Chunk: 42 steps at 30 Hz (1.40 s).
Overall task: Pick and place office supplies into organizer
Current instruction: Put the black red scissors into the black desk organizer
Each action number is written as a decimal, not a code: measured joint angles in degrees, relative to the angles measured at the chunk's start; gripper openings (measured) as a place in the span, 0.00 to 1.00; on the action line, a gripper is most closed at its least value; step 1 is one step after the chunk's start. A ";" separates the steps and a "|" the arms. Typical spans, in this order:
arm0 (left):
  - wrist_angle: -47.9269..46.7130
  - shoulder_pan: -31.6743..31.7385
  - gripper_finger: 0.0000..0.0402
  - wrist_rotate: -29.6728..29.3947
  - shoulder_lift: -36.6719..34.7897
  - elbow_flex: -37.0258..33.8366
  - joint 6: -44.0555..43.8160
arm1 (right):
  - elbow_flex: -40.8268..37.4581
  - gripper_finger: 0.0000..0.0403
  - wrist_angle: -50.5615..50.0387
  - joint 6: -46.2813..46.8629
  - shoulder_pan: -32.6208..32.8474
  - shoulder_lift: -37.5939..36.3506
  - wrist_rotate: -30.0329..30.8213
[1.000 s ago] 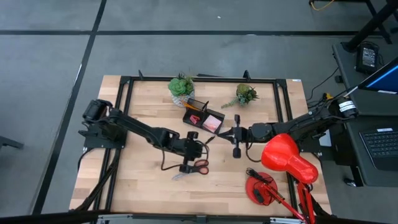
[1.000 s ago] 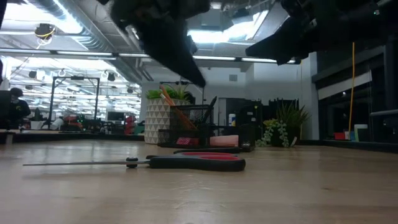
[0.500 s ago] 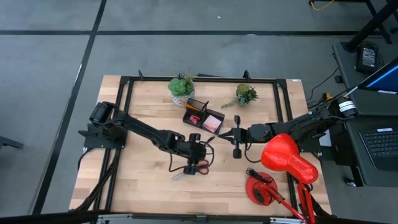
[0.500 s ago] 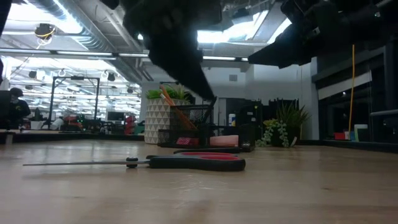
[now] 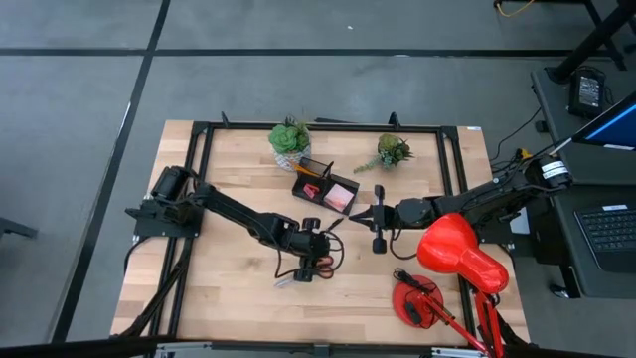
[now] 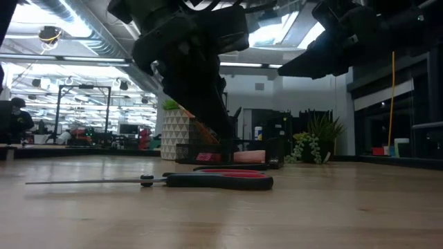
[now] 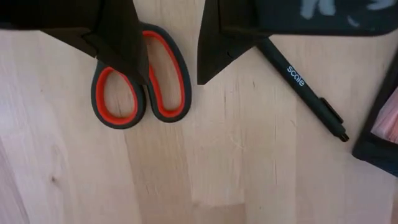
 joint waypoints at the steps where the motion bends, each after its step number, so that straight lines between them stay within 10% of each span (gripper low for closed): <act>1: -0.02 0.02 0.32 0.04 0.00 0.00 0.00 | 0.00 0.02 0.00 0.01 0.00 0.00 0.00; 31: -1.66 1.62 0.32 4.83 6.29 0.15 -1.47 | 0.00 0.02 -1.11 0.14 0.00 0.02 0.15; 42: -4.98 1.66 0.10 6.76 6.34 0.16 -0.64 | 0.01 0.02 -1.16 -0.43 0.00 0.02 0.17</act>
